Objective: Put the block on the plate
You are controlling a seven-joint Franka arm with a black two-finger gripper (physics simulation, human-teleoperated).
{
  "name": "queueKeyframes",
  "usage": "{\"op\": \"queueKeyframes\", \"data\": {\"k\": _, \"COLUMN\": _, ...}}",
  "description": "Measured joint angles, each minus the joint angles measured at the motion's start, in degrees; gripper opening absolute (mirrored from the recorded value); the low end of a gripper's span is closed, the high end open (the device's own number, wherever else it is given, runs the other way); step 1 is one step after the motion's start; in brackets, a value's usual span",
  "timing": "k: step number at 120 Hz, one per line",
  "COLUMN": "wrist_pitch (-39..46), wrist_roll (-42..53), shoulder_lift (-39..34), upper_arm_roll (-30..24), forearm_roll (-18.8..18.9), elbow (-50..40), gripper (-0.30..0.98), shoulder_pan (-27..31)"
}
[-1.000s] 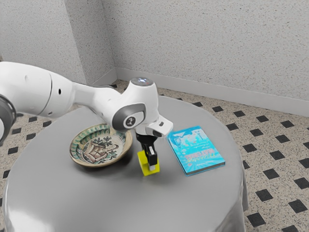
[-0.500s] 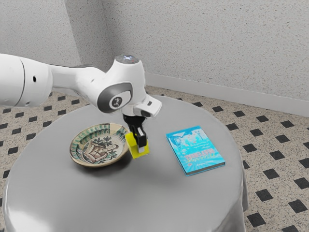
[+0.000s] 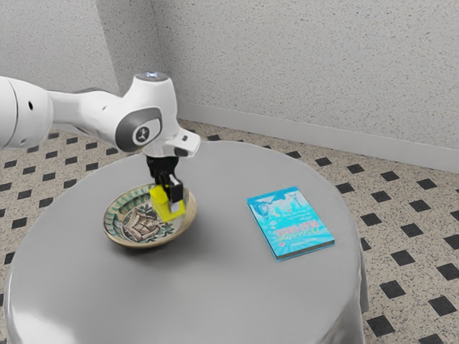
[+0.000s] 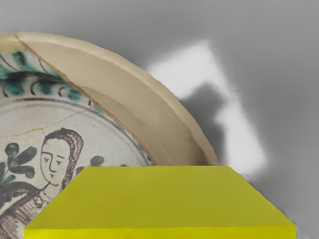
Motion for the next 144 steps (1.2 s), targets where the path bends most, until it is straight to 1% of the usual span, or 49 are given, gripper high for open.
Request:
{"op": "queueKeyframes", "data": {"k": 22, "wrist_pitch": -0.32, "wrist_roll": 0.07, "shoulder_lift": 1.69, "upper_arm_roll": -1.76, "forearm_roll": 0.32, "elbow": 1.02, "gripper": 0.40, "shoulder_pan": 4.19}}
{"op": "queueKeyframes", "data": {"k": 41, "wrist_pitch": -0.44, "wrist_roll": 0.34, "shoulder_lift": 3.55, "upper_arm_roll": -4.53, "forearm_roll": 0.97, "elbow": 1.41, "gripper": 0.40, "shoulder_pan": 8.88}}
{"op": "queueKeyframes", "data": {"k": 55, "wrist_pitch": -0.49, "wrist_roll": 0.45, "shoulder_lift": 5.64, "upper_arm_roll": -9.35, "forearm_roll": 2.98, "elbow": 2.07, "gripper": 0.40, "shoulder_pan": 14.12}}
{"op": "queueKeyframes", "data": {"k": 80, "wrist_pitch": -0.54, "wrist_roll": 0.53, "shoulder_lift": 8.04, "upper_arm_roll": -10.89, "forearm_roll": 6.02, "elbow": 3.04, "gripper": 0.41, "shoulder_pan": 16.81}}
{"op": "queueKeyframes", "data": {"k": 93, "wrist_pitch": -0.57, "wrist_roll": 0.56, "shoulder_lift": 9.79, "upper_arm_roll": -14.49, "forearm_roll": 7.76, "elbow": 3.66, "gripper": 0.41, "shoulder_pan": 20.68}}
{"op": "queueKeyframes", "data": {"k": 116, "wrist_pitch": -0.60, "wrist_roll": 0.61, "shoulder_lift": 10.94, "upper_arm_roll": -15.30, "forearm_roll": 9.18, "elbow": 4.35, "gripper": 0.41, "shoulder_pan": 21.74}}
{"op": "queueKeyframes", "data": {"k": 144, "wrist_pitch": -0.77, "wrist_roll": 0.89, "shoulder_lift": 10.79, "upper_arm_roll": -15.33, "forearm_roll": 9.24, "elbow": 4.30, "gripper": 0.58, "shoulder_pan": 21.70}}
